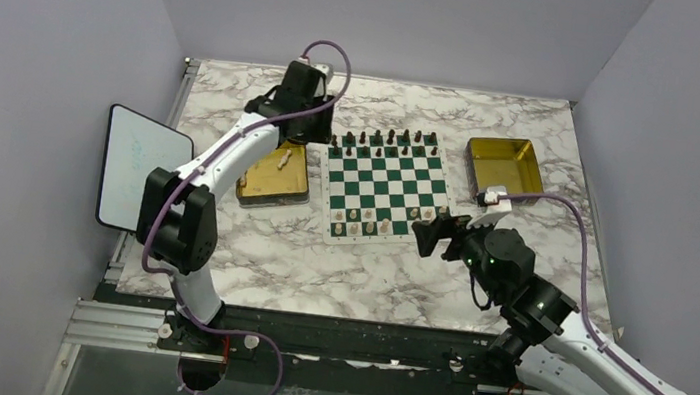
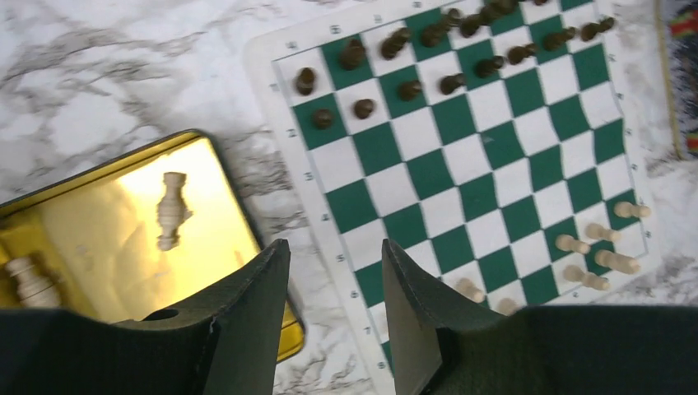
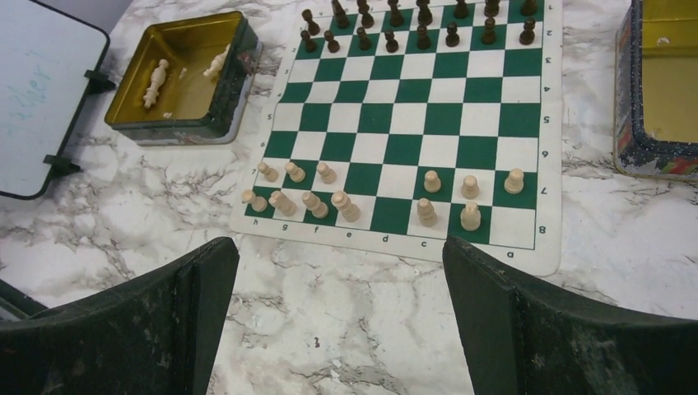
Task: Set up the chess pieces on the board
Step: Pick up the chess piece from the storage box.
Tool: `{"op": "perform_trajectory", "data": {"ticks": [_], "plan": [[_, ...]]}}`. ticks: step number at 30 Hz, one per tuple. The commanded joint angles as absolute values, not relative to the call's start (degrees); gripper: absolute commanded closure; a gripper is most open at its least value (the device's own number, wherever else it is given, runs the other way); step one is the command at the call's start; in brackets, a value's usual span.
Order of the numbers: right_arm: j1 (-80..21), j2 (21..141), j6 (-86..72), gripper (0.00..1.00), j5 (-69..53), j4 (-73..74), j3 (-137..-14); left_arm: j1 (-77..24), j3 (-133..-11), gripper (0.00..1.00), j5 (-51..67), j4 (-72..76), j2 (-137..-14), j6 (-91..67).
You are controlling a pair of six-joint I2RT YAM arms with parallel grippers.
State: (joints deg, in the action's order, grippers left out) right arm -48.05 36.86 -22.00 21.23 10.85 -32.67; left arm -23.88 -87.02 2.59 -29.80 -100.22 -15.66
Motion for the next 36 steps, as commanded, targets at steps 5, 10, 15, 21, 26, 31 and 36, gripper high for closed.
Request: {"op": "perform_trajectory", "data": {"ticks": [5, 10, 15, 21, 26, 31, 36], "plan": [[-48.4, 38.7, -18.1, 0.03, 17.9, 10.3, -33.3, -13.9, -83.5, 0.59, 1.9, -32.5, -98.4, -12.1], [-48.4, 37.7, -17.9, 0.08, 16.3, 8.9, -32.5, -12.4, -84.3, 0.64, 0.8, -32.7, -102.6, -10.9], [-48.3, 37.0, -18.8, 0.08, 14.8, 7.6, -32.2, -10.2, -85.2, 0.70, 5.6, -32.3, -105.9, -10.7], [-48.4, 38.0, -18.2, 0.08, 14.3, 8.6, -33.2, -10.0, -84.2, 0.73, 3.1, -32.0, -108.1, -9.0], [-48.4, 38.1, -17.8, 0.08, 15.2, 8.1, -33.8, -9.8, -82.7, 0.75, 0.5, -31.0, -110.2, -7.8], [-48.4, 37.8, -18.3, 0.08, 16.1, 7.9, -33.6, -9.7, -82.6, 0.75, 2.3, -30.3, -111.8, -7.6], [-48.4, 38.3, -19.1, 0.08, 15.0, 6.8, -33.3, -9.8, -82.3, 0.75, 0.6, -30.1, -112.7, -7.0]]}}
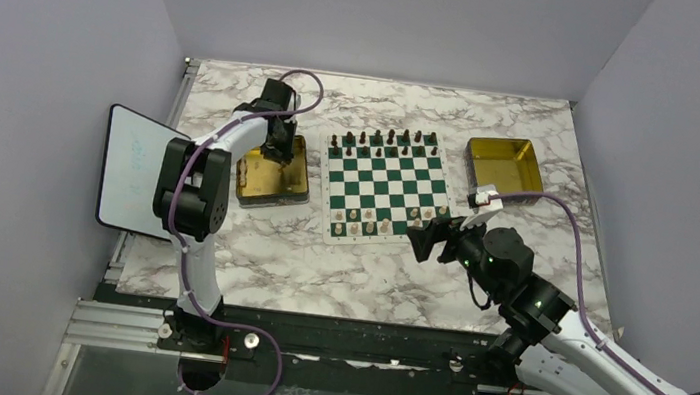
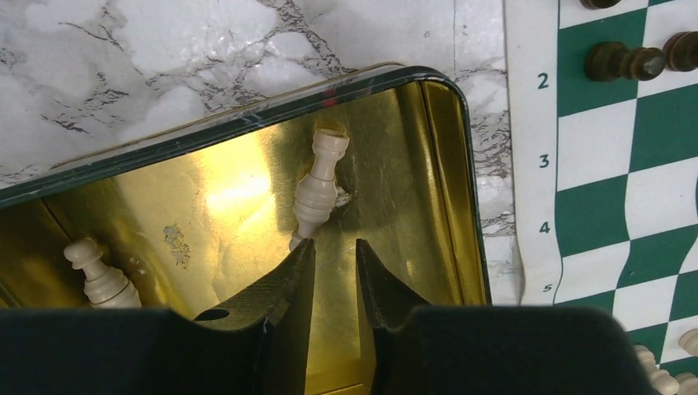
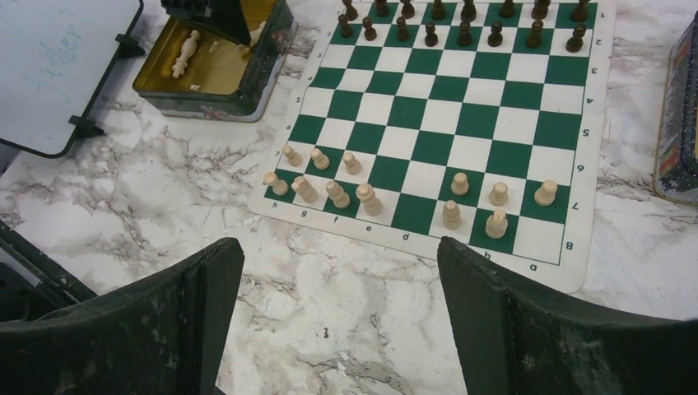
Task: Set up the chess pieces on the board
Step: Pick up the chess piece from the storage box.
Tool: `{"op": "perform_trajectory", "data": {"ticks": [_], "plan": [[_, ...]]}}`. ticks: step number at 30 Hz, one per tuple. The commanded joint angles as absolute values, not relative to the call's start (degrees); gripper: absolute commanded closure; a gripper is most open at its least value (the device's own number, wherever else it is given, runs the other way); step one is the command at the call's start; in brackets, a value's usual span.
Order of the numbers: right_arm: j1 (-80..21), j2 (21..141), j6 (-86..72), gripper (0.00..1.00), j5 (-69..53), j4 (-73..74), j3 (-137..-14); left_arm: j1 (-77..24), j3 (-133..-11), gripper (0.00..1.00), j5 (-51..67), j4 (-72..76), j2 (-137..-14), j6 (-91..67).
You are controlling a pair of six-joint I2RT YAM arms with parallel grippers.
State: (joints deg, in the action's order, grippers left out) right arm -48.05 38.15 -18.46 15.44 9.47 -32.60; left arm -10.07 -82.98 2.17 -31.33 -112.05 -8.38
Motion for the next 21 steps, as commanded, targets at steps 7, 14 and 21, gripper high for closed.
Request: {"op": "perform_trajectory", "data": {"ticks": [7, 14, 21], "plan": [[-48.4, 39.1, -20.2, 0.08, 14.5, 6.4, -33.9, -9.7, -82.3, 0.69, -1.8, -29.7, -114.8, -6.3], [-48.4, 38.4, -20.6, 0.08, 14.1, 6.2, -33.2, -9.7, -82.8, 0.70, -1.0, -29.7, -116.5, -6.0], [-48.4, 38.3, -22.4, 0.08, 14.8, 6.1, -32.5, -9.7, -82.7, 0.87, -0.1, -30.0, -115.1, -5.9]]}}
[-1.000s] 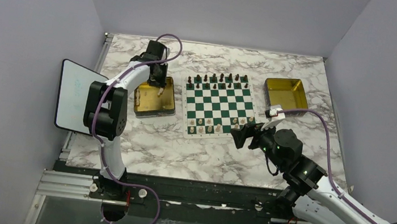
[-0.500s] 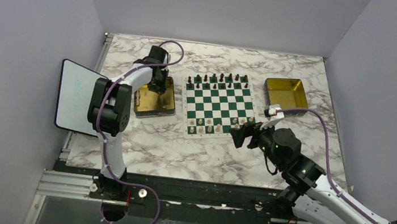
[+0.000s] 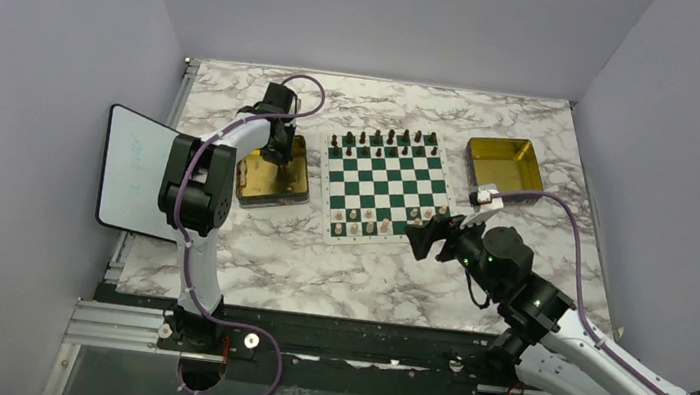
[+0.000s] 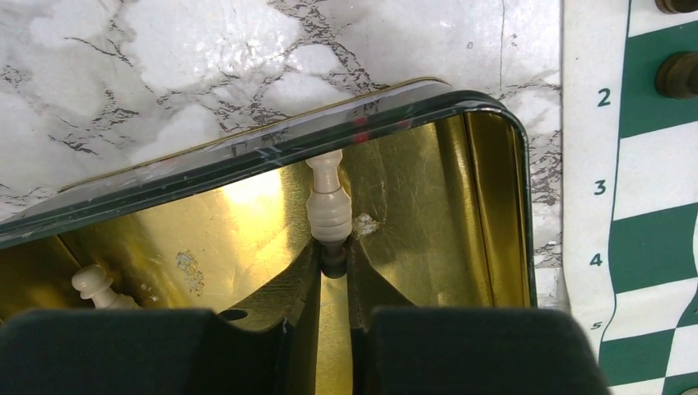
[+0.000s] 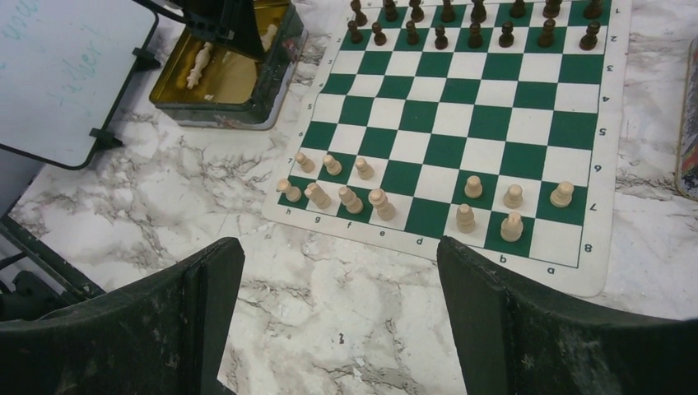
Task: Set up the chess pieces on the board
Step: Pick up the chess piece from the storage box, then place the chess piece on the chessboard.
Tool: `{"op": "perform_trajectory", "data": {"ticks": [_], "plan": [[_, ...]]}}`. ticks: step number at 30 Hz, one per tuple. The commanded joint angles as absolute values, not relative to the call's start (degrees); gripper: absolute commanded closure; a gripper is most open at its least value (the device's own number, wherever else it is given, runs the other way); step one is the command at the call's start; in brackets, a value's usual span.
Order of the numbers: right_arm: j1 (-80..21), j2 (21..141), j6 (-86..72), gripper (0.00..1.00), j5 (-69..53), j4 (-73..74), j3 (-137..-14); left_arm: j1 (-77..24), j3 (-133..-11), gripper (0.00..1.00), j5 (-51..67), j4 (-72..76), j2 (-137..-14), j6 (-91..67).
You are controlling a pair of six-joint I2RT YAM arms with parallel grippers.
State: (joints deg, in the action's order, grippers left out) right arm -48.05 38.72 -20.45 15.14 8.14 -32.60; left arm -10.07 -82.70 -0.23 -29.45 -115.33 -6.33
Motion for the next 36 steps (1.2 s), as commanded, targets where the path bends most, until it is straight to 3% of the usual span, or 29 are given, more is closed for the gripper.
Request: {"op": "perform_trajectory", "data": {"ticks": [1, 7, 19, 27, 32, 36], "plan": [[-48.4, 38.4, -22.7, 0.09, 14.6, 6.1, -32.5, -9.7, -82.7, 0.88, 1.1, -30.3, -114.7, -6.0], [-48.4, 39.8, -23.4, 0.09, 14.2, 3.7, -32.3, -9.7, -82.4, 0.94, 2.8, -32.3, -111.5, -7.4], [-48.4, 51.6, -24.1, 0.09, 8.3, 3.9, -40.5, -9.8, -75.9, 0.96, 8.6, -32.7, -97.8, -9.4], [-47.6, 61.5, -24.6, 0.11, 4.7, 2.8, -47.3, -10.4, -69.2, 0.96, 20.7, -28.4, -88.9, -10.5], [-42.8, 66.2, -27.1, 0.17, -4.1, 2.5, -50.8, -13.2, -65.4, 0.96, 27.1, -24.8, -82.5, -9.9], [-35.4, 69.1, -29.9, 0.28, -16.2, 2.0, -53.0, -16.7, -61.6, 0.96, 28.9, -21.0, -77.4, -8.3]]}}
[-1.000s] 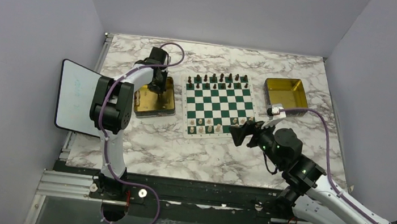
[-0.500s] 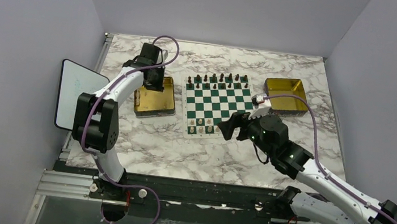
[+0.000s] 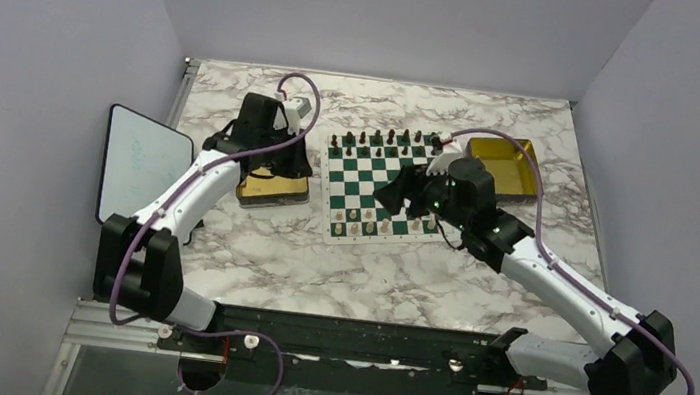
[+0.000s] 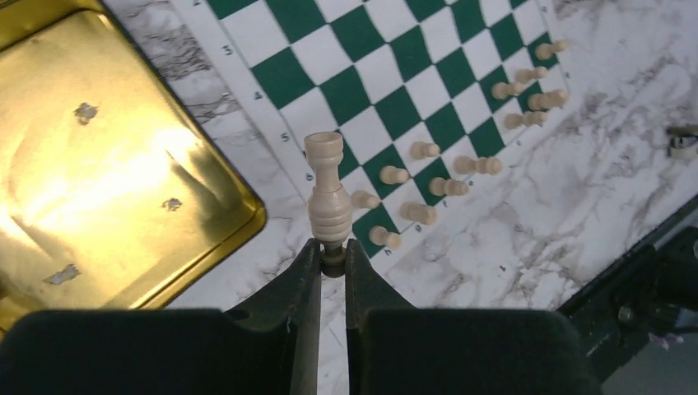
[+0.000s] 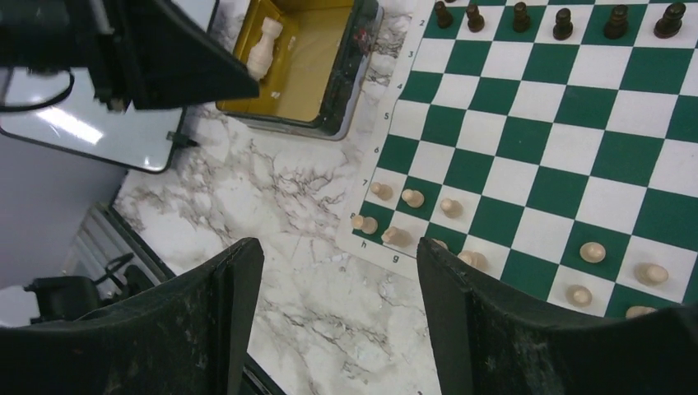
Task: Set up the chess pieces on the board
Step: Place the chess piece on the chessboard.
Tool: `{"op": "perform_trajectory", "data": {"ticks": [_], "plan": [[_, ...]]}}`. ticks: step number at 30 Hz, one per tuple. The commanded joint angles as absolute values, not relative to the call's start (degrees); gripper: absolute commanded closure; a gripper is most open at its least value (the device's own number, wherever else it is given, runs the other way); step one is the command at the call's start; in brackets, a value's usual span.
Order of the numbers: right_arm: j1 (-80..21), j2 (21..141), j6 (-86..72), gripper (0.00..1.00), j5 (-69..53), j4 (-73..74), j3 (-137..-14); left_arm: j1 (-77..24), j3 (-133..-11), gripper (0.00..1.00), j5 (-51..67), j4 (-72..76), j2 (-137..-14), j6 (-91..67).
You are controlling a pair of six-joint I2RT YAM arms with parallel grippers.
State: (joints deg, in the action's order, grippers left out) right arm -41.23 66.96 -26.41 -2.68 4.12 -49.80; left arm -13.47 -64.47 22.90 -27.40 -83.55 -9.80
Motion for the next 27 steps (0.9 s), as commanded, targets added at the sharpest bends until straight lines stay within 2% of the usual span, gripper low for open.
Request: {"op": "perform_trajectory", "data": {"ticks": [1, 6, 9, 19, 27], "plan": [[-33.4, 70.1, -30.4, 0.31, -19.6, 2.1, -53.7, -17.9, -60.5, 0.96, 29.2, -19.8, -76.3, -7.7], [-27.9, 74.8, -30.1, 0.51, -32.4, 5.1, -57.5, -25.8, -57.5, 0.96, 29.7, -17.8, -74.0, -2.5], [-27.8, 77.1, -30.0, 0.55, -35.9, 6.5, -59.6, -29.0, -56.9, 0.96, 30.0, -17.7, -73.9, -0.9], [-27.8, 83.4, -32.4, 0.43, -45.5, 7.3, -61.1, -32.2, -53.7, 0.96, 33.7, -15.5, -72.8, 3.7], [-27.8, 86.5, -32.6, 0.43, -49.4, 7.8, -61.8, -33.6, -52.8, 0.96, 36.1, -14.7, -72.9, 5.1]]}}
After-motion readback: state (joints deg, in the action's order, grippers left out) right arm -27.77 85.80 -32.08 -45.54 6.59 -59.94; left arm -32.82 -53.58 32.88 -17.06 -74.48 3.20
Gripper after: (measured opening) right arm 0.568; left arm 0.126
